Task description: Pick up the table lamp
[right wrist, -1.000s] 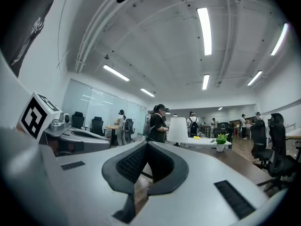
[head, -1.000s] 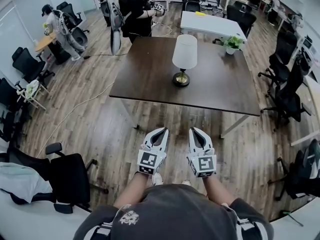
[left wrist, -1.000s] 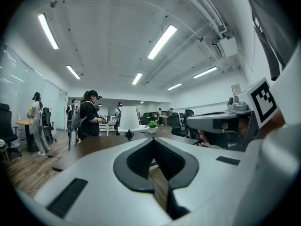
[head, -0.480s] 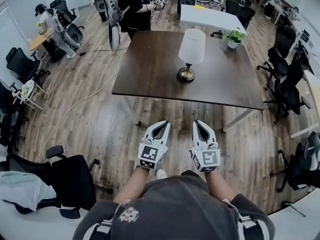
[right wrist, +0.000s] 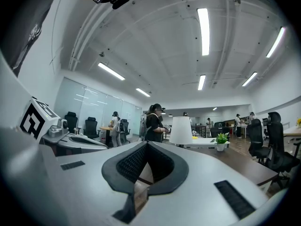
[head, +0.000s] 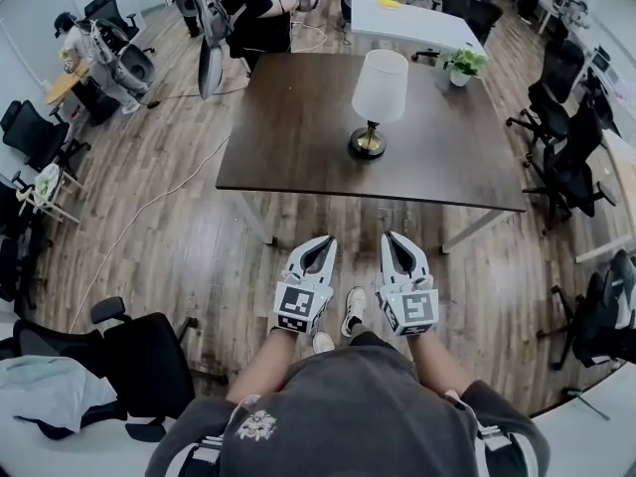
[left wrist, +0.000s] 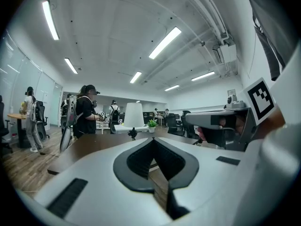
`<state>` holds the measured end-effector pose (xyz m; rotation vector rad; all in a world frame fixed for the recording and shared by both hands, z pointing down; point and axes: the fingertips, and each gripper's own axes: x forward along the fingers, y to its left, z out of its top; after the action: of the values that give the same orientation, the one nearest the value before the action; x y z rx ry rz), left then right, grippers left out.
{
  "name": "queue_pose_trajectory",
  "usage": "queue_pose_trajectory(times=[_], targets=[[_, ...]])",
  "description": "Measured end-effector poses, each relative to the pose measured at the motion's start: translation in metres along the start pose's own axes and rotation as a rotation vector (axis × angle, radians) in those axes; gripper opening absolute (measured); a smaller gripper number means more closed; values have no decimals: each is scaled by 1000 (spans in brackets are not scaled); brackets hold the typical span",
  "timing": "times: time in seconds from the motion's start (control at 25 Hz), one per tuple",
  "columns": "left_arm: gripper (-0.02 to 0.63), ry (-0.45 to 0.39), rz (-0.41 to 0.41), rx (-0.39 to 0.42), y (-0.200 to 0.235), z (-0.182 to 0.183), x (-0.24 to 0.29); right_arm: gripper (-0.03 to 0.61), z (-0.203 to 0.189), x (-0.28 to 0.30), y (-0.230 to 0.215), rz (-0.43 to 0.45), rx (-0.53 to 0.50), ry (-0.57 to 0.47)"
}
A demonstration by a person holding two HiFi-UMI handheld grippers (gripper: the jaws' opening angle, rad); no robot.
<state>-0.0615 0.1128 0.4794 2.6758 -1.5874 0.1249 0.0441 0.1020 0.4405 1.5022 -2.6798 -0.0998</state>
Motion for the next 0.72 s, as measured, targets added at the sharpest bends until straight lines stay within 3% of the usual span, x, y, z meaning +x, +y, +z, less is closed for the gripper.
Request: queue_pose_trajectory(times=[0.72], targets=[[6, 41, 0, 36, 45, -4, 119, 17, -18, 103, -74, 19, 42, 0]])
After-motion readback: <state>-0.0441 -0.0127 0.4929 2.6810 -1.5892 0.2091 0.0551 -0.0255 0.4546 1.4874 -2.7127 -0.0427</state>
